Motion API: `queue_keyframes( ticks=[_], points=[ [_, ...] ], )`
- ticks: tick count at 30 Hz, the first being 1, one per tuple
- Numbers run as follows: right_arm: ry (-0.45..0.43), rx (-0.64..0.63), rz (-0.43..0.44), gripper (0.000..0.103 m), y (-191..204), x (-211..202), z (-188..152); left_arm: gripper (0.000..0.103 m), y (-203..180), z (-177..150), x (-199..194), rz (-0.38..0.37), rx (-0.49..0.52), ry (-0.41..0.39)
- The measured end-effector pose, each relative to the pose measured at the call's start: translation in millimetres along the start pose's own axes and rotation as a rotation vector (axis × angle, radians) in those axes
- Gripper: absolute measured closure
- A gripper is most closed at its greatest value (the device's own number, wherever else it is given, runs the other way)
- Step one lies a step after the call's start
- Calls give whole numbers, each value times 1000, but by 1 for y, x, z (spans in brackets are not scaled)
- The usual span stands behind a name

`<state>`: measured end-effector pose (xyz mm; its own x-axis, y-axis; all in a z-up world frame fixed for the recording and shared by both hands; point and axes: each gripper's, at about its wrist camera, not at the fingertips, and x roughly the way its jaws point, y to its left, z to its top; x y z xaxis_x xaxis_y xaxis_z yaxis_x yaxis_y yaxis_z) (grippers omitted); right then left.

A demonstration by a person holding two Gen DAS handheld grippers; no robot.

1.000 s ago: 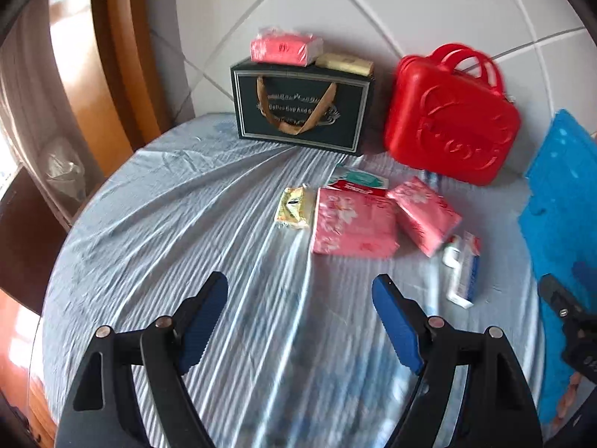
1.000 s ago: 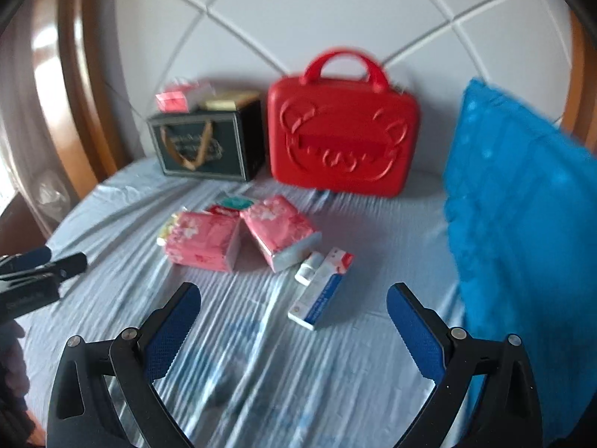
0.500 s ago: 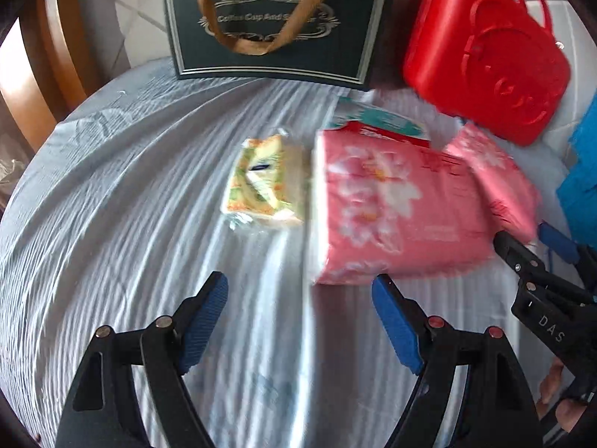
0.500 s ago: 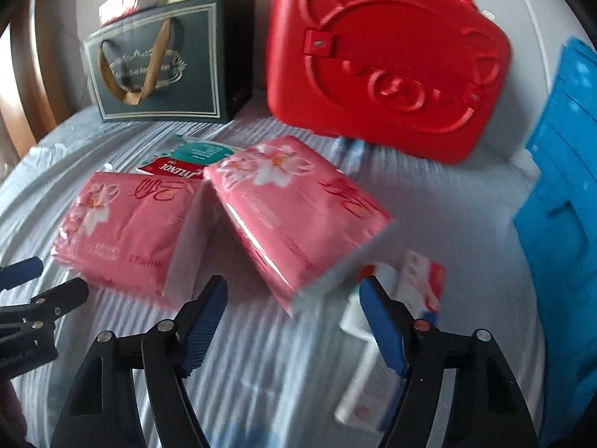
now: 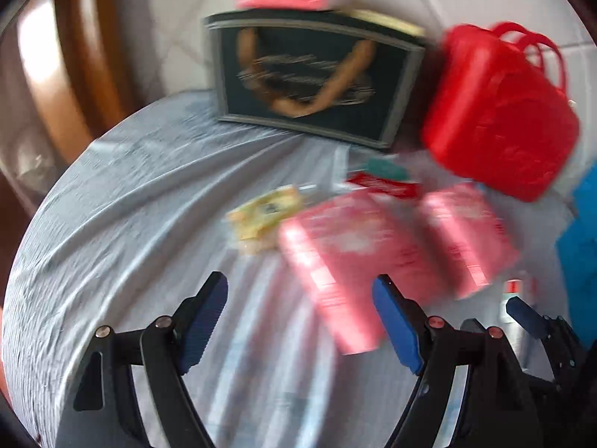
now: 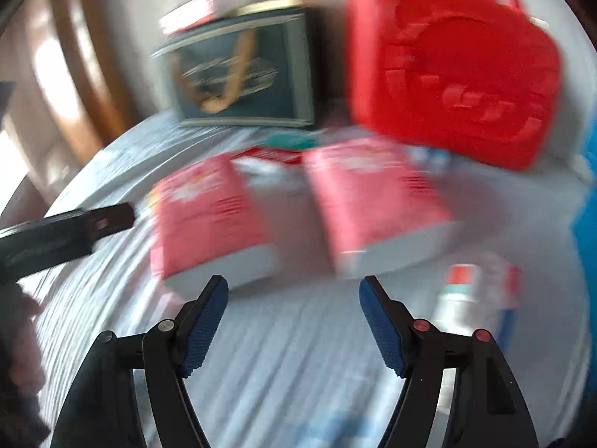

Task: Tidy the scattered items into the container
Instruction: 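Grasp a pink tissue pack with the left tool while the right tool grasps another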

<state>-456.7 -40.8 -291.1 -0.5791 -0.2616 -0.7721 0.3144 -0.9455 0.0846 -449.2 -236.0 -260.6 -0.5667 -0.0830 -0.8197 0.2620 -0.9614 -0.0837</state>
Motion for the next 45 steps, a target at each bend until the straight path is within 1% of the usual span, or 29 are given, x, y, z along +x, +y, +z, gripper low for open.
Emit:
queue_keyframes(
  ticks=[3,4,5,8,9,10,12,14,15,17,20,22,25,28,30,31,32,33,36,38,42,44,45],
  points=[
    [-18,28,-66,21,-31,-10,6,14,-26,7,15,-2,-107,58],
    [-22,37,-80,21,-39,-12,8,14,-34,8,22,12,-130,77],
    [-25,47,-91,21,-48,-14,10,14,-42,8,31,37,-136,93],
    [-33,62,-109,17,-66,-21,15,13,-60,4,54,146,-135,141],
    [-35,61,-106,15,-72,-22,17,7,-61,2,58,176,-137,136],
    [-38,57,-97,13,-76,-24,19,6,-60,0,63,184,-138,134],
    [-42,31,-74,5,-78,-21,24,3,-56,-3,70,171,-129,144],
    [-34,-4,-51,0,-73,-12,30,3,-50,-7,74,118,-83,141],
    [-30,-19,-32,0,-68,-6,33,3,-48,-9,73,104,-52,128],
    [-12,-53,1,0,-55,11,37,3,-44,-11,71,100,22,98],
    [16,-71,-3,0,-44,33,36,3,-40,-14,69,76,84,74],
    [26,-69,-1,0,-40,45,36,3,-39,-13,72,75,95,68],
    [37,-81,-15,0,-34,58,37,3,-40,-12,83,98,109,62],
    [45,-86,-10,0,-35,69,37,4,-37,-12,93,91,94,58],
    [46,-85,-8,1,-35,72,38,7,-38,-12,95,89,99,39],
    [28,-92,-14,3,-33,71,39,8,-39,-13,94,92,107,29],
    [18,-102,-22,8,-31,69,39,9,-41,-13,92,97,116,24],
    [20,-104,-26,9,-30,67,39,10,-41,-14,89,100,118,21],
    [32,-74,-16,10,-31,59,36,10,-37,-15,78,81,100,17],
    [22,-70,-25,10,-29,47,35,10,-36,-15,62,75,97,-8],
    [-36,-68,-22,10,-22,-1,35,10,-35,-15,22,58,100,-54],
    [-72,-71,-23,10,-17,-27,36,10,-33,-18,-7,48,95,-85],
    [-98,-76,-26,10,-12,-47,37,10,-33,-20,-21,43,93,-101]
  ],
)
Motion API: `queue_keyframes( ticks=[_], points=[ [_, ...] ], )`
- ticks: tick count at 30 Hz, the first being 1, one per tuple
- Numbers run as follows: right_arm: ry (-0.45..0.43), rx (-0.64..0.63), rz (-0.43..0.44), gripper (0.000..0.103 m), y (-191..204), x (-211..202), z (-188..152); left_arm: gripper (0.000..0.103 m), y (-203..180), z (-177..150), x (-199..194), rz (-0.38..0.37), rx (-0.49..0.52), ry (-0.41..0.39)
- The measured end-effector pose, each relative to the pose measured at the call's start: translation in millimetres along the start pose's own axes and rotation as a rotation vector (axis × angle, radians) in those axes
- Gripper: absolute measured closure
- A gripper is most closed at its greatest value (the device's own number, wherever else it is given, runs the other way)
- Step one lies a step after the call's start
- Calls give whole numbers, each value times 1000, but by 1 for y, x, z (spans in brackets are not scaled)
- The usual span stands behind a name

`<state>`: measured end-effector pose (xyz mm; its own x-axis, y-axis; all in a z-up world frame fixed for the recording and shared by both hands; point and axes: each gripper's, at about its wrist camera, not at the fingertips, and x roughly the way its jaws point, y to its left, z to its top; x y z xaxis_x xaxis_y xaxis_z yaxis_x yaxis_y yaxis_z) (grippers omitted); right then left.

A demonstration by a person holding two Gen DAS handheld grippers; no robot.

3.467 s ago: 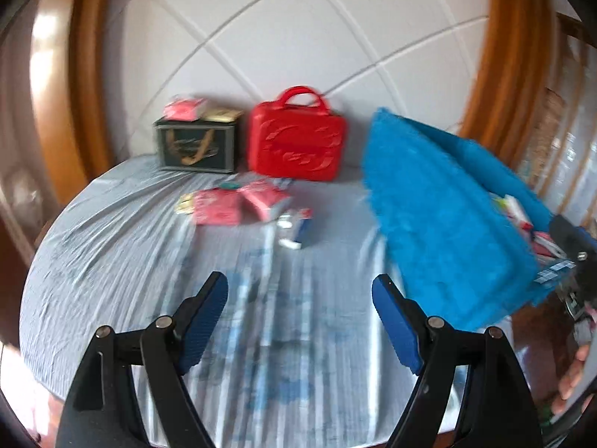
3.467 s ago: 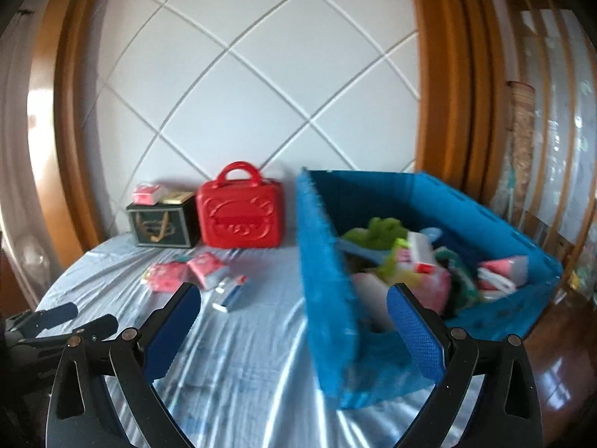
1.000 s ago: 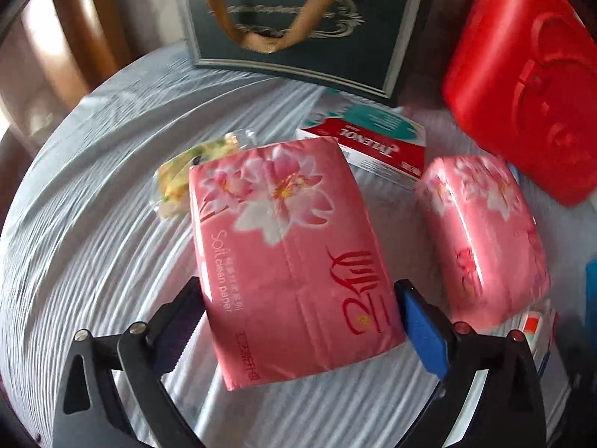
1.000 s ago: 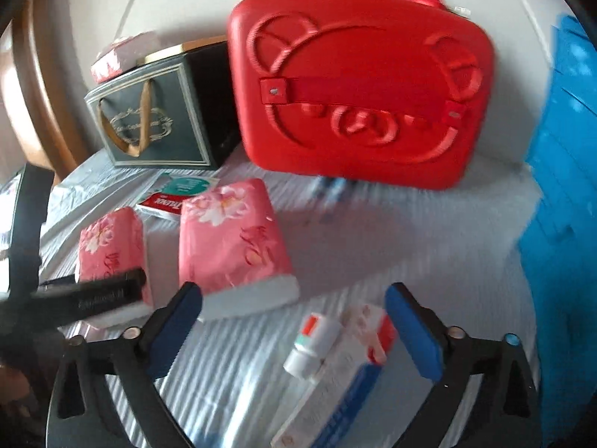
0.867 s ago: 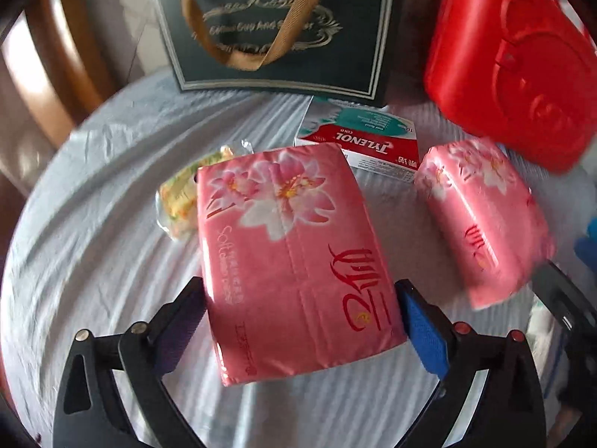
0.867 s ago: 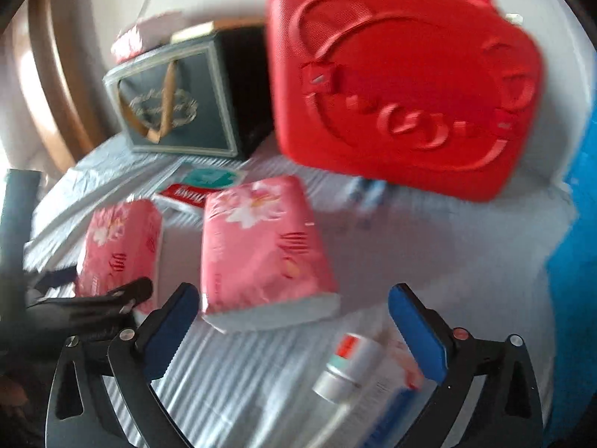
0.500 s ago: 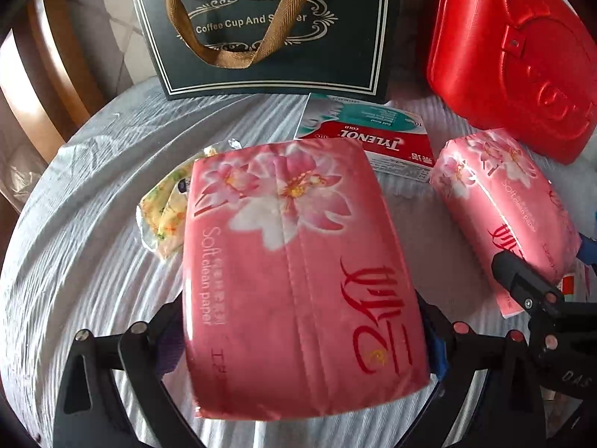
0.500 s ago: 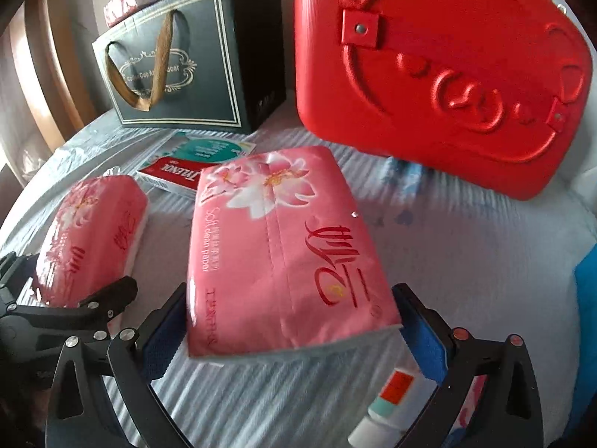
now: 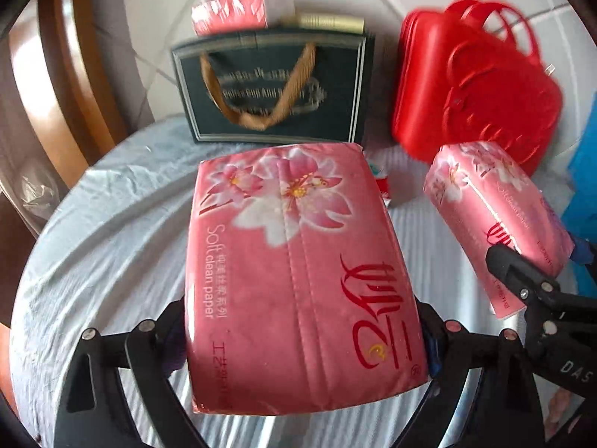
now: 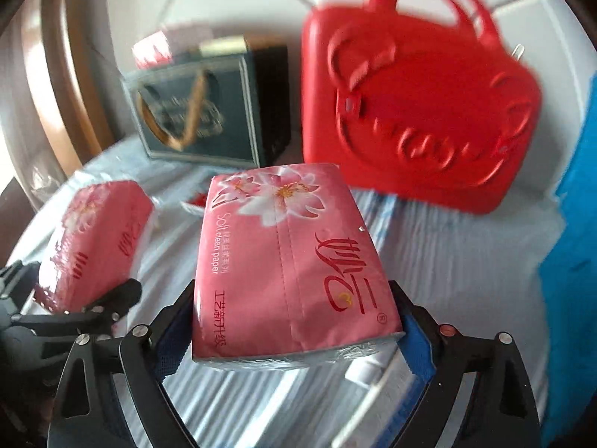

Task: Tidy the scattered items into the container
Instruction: 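Grasp a pink tissue pack with the left tool while the right tool grasps another, then carry both pink tissue packs over the blue crate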

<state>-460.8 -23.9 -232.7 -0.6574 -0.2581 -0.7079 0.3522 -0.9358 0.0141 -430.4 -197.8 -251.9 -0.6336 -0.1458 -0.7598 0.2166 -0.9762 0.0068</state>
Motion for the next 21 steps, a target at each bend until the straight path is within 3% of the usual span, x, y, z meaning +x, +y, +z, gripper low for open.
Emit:
queue_keyframes(
  ticks=[13,16,21],
  points=[
    [-288,-50,-11,10,25,-225,8,10,-4,-25,-218,9,-44,-238],
    [-345,-74,-54,10,26,-265,0,10,-12,-32,-253,-2,-44,-278],
    [-404,-38,-182,10,15,-326,-17,10,-39,-42,-291,-108,15,-330]
  ],
)
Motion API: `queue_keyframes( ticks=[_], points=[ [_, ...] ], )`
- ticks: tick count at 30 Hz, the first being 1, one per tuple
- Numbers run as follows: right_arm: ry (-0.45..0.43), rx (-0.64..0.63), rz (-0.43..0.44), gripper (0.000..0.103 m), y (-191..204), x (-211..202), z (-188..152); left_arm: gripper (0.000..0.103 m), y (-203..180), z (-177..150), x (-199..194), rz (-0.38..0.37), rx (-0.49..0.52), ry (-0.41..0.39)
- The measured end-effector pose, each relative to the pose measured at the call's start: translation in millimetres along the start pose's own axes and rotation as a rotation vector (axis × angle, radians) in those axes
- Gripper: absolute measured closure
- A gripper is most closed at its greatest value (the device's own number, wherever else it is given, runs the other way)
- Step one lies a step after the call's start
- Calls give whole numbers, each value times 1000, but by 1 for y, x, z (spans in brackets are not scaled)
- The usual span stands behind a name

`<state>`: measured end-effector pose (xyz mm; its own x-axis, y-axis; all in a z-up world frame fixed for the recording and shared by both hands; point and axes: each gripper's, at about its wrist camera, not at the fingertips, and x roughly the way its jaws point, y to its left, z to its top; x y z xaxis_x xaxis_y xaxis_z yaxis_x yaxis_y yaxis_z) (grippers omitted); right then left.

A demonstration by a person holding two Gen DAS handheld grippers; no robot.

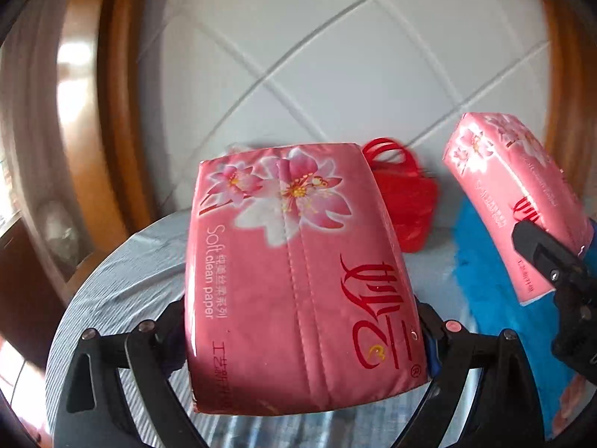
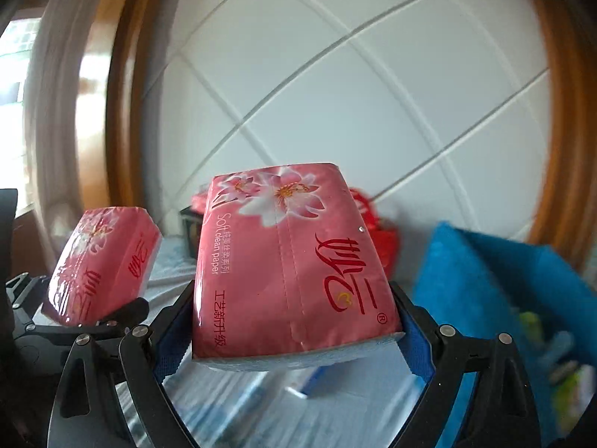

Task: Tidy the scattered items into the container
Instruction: 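Carry both pink tissue packs over the blue crate, then open both tools to drop the tissue packs into the crate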

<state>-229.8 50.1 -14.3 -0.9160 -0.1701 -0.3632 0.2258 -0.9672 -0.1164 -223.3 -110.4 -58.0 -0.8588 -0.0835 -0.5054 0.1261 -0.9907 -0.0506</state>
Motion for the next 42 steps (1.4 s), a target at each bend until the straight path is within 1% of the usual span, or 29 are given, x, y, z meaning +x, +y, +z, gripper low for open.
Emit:
queue_keyframes(
  ticks=[3,5,7,9,11,12,14,16,18,19,20,23,24,26,29,32,34,35,36,38,42],
  points=[
    [-4,11,-89,10,-25,-25,2,10,-27,0,-15,-54,-2,-3],
    [-6,41,-139,10,-48,-40,4,10,-56,3,-23,-119,23,8],
    [-18,66,-186,10,-75,-54,8,10,-91,9,-30,-160,57,-8],
    [-37,73,-237,10,-106,-67,11,10,-125,15,-35,-203,72,-23],
    [-43,77,-280,10,-145,-76,16,10,-169,26,-39,-267,86,-16],
    [-44,75,-293,10,-163,-79,16,10,-192,33,-41,-287,93,-4],
    [-35,55,-322,10,-208,-81,21,10,-241,47,-38,-305,110,31],
    [-18,51,-326,10,-256,-81,24,10,-294,60,-27,-323,124,84],
    [10,48,-315,10,-308,-78,26,10,-342,70,-10,-367,118,177],
    [24,36,-319,10,-327,-74,27,10,-365,74,1,-386,112,236],
    [46,13,-328,10,-349,-67,28,10,-387,76,15,-388,109,294],
    [136,-33,-326,10,-394,-42,21,9,-444,73,59,-296,149,407],
    [187,-43,-312,10,-409,-25,14,10,-459,69,73,-268,173,447],
    [274,-42,-273,10,-431,-14,-7,10,-485,55,102,-214,205,535],
    [390,-29,-227,10,-456,13,-32,10,-517,26,132,-181,243,664],
    [474,-2,-174,10,-470,32,-58,10,-528,2,147,-177,286,736],
    [507,-12,-160,10,-474,36,-69,10,-534,-6,151,-178,285,771],
    [522,-26,-158,10,-474,38,-74,9,-536,-6,151,-182,283,773],
    [536,-27,-153,10,-475,40,-77,9,-538,-7,151,-179,291,769],
    [564,-17,-140,10,-491,47,-83,9,-542,-8,149,-170,305,760],
    [594,1,-130,9,-503,52,-94,9,-546,-10,145,-159,315,755]
  ],
)
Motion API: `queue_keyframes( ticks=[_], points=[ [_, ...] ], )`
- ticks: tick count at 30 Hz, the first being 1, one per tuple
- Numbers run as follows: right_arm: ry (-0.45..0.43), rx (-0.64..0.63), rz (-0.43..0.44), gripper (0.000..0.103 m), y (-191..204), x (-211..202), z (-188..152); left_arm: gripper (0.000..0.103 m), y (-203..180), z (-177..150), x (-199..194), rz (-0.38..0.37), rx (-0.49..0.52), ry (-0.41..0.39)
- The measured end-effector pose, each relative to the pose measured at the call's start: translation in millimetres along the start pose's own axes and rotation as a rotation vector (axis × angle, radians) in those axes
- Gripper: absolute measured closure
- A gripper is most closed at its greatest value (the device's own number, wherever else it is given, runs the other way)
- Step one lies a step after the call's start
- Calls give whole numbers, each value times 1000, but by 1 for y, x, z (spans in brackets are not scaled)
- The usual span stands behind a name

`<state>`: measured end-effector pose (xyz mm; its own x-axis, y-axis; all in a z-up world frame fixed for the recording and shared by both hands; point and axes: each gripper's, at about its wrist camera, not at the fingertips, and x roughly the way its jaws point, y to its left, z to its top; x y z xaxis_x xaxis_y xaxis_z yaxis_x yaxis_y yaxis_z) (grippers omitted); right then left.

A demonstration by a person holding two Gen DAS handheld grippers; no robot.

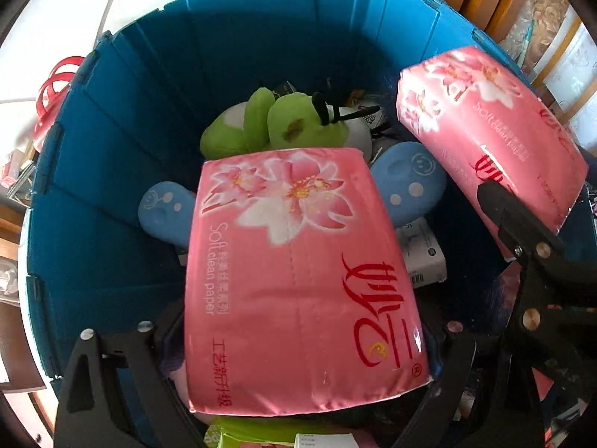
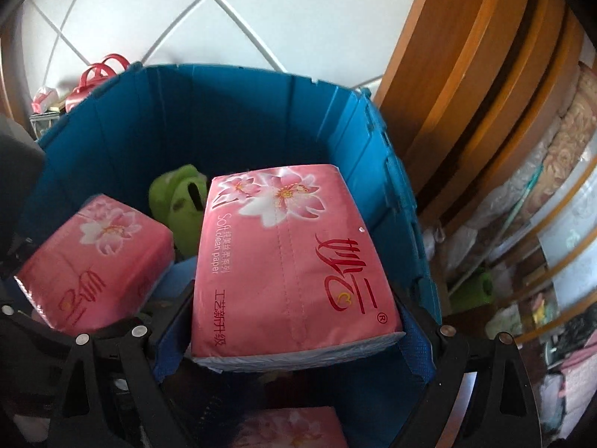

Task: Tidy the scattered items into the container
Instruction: 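Open both tools to drop the tissue packs into the crate, then move both tools back toward the white bottle and ointment box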

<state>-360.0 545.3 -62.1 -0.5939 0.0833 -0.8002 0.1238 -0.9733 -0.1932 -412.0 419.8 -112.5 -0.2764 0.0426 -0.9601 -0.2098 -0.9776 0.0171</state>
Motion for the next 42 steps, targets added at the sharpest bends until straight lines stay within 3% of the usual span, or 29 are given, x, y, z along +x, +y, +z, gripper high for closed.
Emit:
queue_keyframes(
  ticks=[6,10,19,33,42],
  points=[
    [25,15,24,8,-4,3,-4,9,-8,-9,-15,12,2,-24],
    [-18,20,26,8,-7,-15,-4,9,-10,-19,-29,38,6,-81],
    [-107,48,17,6,-19,-58,-11,9,-17,-44,-77,3,38,-231],
    [-153,54,-3,5,-16,-102,-38,9,-21,-76,-101,-18,52,-267],
    [-165,49,-19,5,24,-131,-44,9,11,-116,-132,-1,40,-339]
  ],
)
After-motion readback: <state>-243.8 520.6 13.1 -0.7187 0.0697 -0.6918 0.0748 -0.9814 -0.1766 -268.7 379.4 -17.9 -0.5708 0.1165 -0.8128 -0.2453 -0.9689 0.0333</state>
